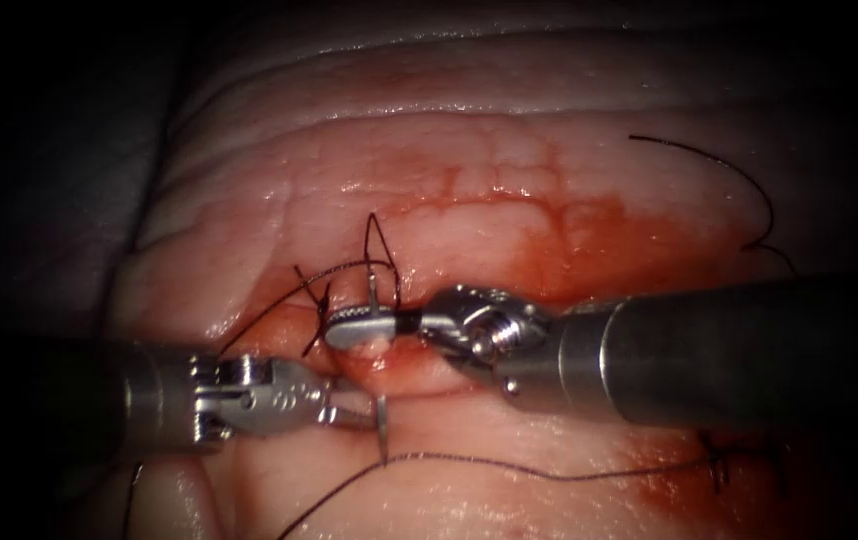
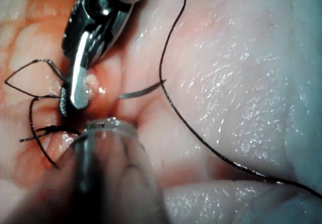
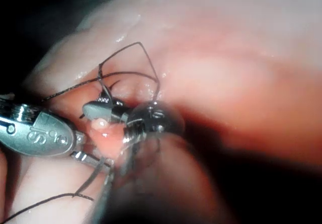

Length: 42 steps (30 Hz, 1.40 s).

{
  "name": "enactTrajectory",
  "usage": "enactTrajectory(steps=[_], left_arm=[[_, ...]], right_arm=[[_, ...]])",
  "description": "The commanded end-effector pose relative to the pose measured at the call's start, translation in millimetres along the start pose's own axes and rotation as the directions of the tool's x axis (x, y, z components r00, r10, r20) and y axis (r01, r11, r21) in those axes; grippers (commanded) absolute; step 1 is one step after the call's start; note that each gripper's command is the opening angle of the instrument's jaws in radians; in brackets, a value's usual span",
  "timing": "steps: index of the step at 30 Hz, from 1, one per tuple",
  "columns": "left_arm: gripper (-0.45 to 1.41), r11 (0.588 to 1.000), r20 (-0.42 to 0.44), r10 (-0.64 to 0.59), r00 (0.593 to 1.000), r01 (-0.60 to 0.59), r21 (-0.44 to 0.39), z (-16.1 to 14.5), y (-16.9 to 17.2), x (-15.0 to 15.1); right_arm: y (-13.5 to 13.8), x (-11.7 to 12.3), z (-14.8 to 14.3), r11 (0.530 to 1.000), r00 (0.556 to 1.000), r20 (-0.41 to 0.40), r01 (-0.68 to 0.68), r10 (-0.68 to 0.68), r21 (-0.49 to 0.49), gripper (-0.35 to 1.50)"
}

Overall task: Wound Closure
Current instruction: Pull the needle through the wound with the left tool.

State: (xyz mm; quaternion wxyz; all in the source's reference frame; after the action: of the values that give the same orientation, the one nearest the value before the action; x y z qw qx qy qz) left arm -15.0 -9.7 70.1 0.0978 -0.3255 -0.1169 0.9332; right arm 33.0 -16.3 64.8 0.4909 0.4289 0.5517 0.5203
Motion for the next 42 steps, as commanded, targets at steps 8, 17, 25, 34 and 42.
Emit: enactTrajectory(steps=[8, 17, 25, 34, 42], left_arm=[[0.07, 1.000, -0.040, -0.003, 0.999, 0.004, 0.017, -0.9, 1.3, 0.9], [0.05, 0.980, -0.161, 0.156, 0.975, -0.132, 0.148, -3.3, 1.2, 2.8], [0.05, 0.965, -0.218, 0.211, 0.953, -0.168, 0.201, -2.7, -0.2, 3.7], [0.12, 0.960, -0.266, 0.242, 0.933, -0.191, 0.205, -1.5, -1.5, 4.6], [0.21, 0.960, -0.282, 0.250, 0.926, -0.199, 0.199, 0.1, -2.8, 4.5]], right_arm=[[2.8, 5.0, 0.0, 0.978, 0.977, -0.099, 0.180, -0.190, -0.101, 1.13], [3.7, 6.5, -1.9, 0.959, 0.962, -0.091, 0.242, -0.257, -0.149, 1.16], [3.8, 7.8, -4.5, 0.956, 0.962, -0.096, 0.236, -0.255, -0.173, 1.11], [3.5, 9.2, -7.1, 0.957, 0.964, -0.105, 0.222, -0.244, -0.186, 1.03], [3.3, 7.7, -7.4, 0.955, 0.962, -0.099, 0.233, -0.254, -0.181, 0.96]])
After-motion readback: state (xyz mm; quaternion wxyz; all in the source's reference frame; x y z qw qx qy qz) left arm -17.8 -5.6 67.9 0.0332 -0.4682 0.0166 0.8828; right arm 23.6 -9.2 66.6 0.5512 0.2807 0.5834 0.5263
